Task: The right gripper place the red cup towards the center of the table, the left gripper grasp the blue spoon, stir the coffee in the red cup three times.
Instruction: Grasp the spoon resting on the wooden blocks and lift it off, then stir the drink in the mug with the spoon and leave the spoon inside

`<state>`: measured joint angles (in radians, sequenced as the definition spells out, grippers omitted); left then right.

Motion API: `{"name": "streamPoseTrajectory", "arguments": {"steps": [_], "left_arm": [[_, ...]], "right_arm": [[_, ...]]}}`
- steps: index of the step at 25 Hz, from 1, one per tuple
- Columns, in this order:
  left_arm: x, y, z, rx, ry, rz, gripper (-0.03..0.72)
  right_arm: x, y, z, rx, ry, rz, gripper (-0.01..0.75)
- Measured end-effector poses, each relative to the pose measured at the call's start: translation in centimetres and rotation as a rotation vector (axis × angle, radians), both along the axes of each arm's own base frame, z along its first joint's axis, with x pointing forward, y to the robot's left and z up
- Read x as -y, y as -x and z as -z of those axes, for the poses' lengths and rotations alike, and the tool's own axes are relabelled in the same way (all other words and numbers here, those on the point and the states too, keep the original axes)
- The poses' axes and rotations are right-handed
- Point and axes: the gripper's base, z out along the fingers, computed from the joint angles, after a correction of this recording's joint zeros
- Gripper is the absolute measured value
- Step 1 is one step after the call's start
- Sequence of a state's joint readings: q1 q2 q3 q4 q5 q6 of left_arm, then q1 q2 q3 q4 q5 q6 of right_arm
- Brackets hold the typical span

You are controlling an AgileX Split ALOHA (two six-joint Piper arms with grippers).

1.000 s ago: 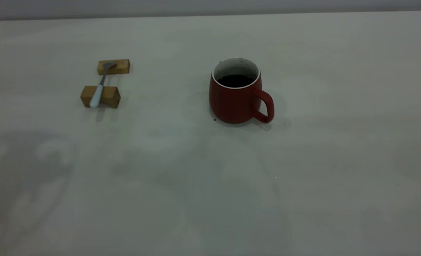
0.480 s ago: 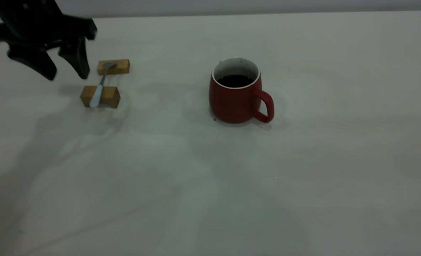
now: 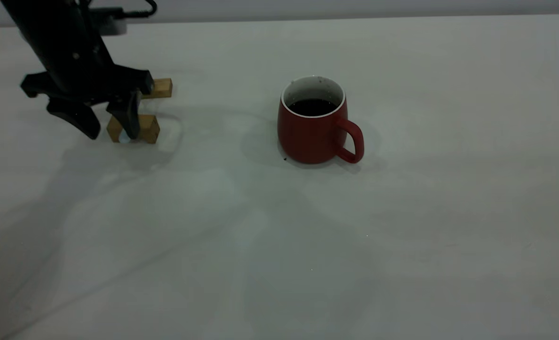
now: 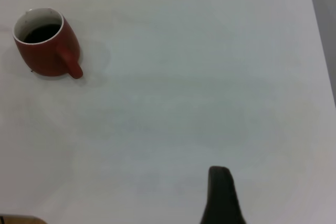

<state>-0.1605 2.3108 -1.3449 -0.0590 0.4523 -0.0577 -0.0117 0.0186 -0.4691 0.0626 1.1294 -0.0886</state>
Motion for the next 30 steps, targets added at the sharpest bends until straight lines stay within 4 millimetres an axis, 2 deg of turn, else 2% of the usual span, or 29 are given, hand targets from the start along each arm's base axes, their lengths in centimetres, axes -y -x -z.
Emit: {"name": "streamPoseTrajectory", "arguments": {"steps": [4,6,9,12,14,16,19,21,24,30], "left_arm": [[0.3,-1.0,1.6,-0.010,0.001,0.014,0.582],[0.6,-1.2,1.9,-0.015,0.001,0.020,0.551],[0.7,-1.4,1.9,-0.019,0.002,0.023,0.444],[0.7,-1.5,1.8,-0.018,0.002,0.023,0.256],[0.7,-1.5,1.8,-0.024,0.001,0.021,0.157],[0.8,-1.6,1.4,-0.051,0.000,0.016,0.162],[1.5,-2.0,-0.6,-0.133,0.034,-0.035,0.162],[2.7,-2.5,-2.7,-0.182,0.102,-0.108,0.162],[4.9,-2.7,-6.3,-0.331,0.293,-0.351,0.162],[9.4,-2.9,-10.5,-0.748,0.691,-0.893,0.162]], "right_arm": [[0.0,0.0,0.0,0.000,0.000,0.000,0.588],[0.0,0.0,0.0,0.000,0.000,0.000,0.588],[0.0,0.0,0.0,0.000,0.000,0.000,0.588],[0.0,0.0,0.0,0.000,0.000,0.000,0.588],[0.0,0.0,0.0,0.000,0.000,0.000,0.588],[0.0,0.0,0.0,0.000,0.000,0.000,0.588],[0.0,0.0,0.0,0.000,0.000,0.000,0.588],[0.0,0.0,0.0,0.000,0.000,0.000,0.588],[0.0,0.0,0.0,0.000,0.000,0.000,0.588],[0.0,0.0,0.0,0.000,0.000,0.000,0.588]]}}
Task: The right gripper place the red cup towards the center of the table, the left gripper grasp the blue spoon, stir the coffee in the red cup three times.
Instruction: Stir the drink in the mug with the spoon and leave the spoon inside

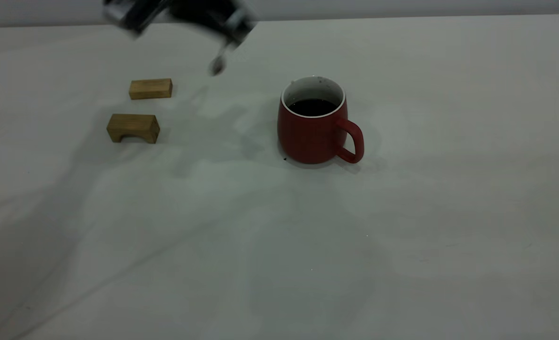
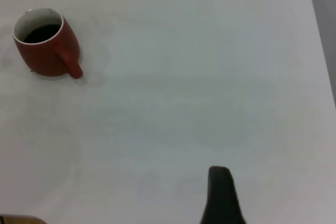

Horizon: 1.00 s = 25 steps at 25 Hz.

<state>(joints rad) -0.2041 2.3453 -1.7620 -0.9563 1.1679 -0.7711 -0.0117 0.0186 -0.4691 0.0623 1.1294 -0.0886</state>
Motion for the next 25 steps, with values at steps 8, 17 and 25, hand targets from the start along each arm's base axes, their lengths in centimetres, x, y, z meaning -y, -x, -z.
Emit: {"name": "streamPoseTrajectory", "arguments": {"steps": [8,17,25], "left_arm": [[4.4,0.5,-1.6,-0.195,0.180,-0.161,0.162],[6.4,0.2,1.1,-0.323,0.199,-0.288,0.162],[6.5,-0.2,6.5,-0.342,0.188,-0.333,0.162]], "right_arm": [[0.0,0.0,0.0,0.000,0.001,0.000,0.588],[0.0,0.0,0.0,0.000,0.001,0.000,0.588],[0.0,0.0,0.0,0.000,0.001,0.000,0.588]]}}
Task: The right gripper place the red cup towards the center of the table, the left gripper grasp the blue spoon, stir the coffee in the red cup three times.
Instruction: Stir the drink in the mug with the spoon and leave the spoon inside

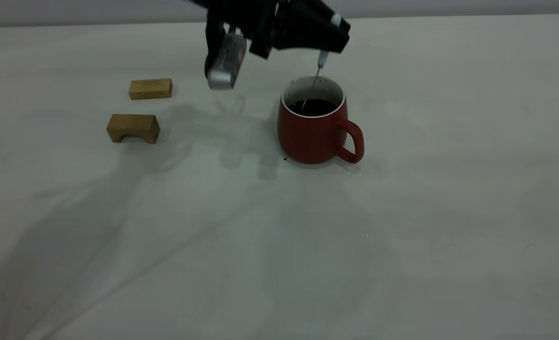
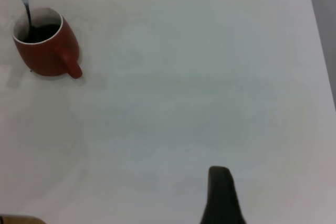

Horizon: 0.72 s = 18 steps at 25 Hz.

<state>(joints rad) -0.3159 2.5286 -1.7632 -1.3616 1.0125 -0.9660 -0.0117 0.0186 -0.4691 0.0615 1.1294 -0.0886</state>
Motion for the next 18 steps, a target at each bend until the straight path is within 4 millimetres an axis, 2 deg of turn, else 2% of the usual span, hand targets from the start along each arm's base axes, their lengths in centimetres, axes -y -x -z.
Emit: {"name": "streamPoseTrajectory", "arguments": {"steps": [3,8,14,18], "left_arm": [[0.0,-0.3,1.1,0.031,-0.023,-0.026,0.162],[0.1,-0.9,1.6,0.102,-0.038,-0.078,0.162],[0.7,-0.7,2.7,0.053,0.020,-0.100,0.162],[1.2,-0.1,2.6,0.031,0.053,-0.061,0.162]], "right_arm": [[0.0,0.0,0.0,0.000,0.000,0.000,0.588],[0.0,0.0,0.0,0.000,0.000,0.000,0.588],[0.0,0.0,0.0,0.000,0.000,0.000,0.588],[0.0,0.0,0.0,0.000,0.000,0.000,0.588]]}}
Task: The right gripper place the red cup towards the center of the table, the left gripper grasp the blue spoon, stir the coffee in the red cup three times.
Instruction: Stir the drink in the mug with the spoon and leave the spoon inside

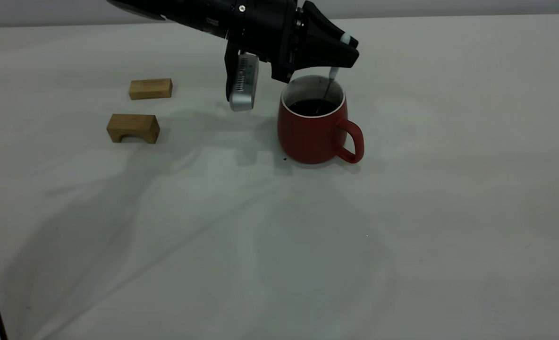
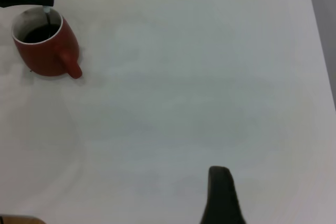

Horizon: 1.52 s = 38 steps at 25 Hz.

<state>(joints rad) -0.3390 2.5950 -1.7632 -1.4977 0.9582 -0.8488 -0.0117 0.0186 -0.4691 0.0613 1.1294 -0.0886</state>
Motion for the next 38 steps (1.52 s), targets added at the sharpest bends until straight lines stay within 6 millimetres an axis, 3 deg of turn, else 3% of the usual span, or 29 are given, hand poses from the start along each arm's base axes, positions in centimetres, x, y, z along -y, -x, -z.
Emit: {"name": "streamPoseTrajectory", "arguments": {"steps": [7,18,29,38], "left_arm": [[-0.2,0.5,0.2,-0.022,-0.061,0.056,0.162],[-0.6,-0.2,-0.3,0.091,-0.111,0.042,0.162],[-0.2,0.5,-0.6,-0.036,-0.075,0.058,0.162],[-0.6,0.2,-0.5,0.091,-0.158,0.084,0.162]], "right_arm": [[0.0,0.0,0.0,0.000,0.000,0.000,0.588],[0.0,0.0,0.0,0.000,0.000,0.000,0.588],[0.0,0.0,0.0,0.000,0.000,0.000,0.588],[0.0,0.0,0.0,0.000,0.000,0.000,0.588]]}}
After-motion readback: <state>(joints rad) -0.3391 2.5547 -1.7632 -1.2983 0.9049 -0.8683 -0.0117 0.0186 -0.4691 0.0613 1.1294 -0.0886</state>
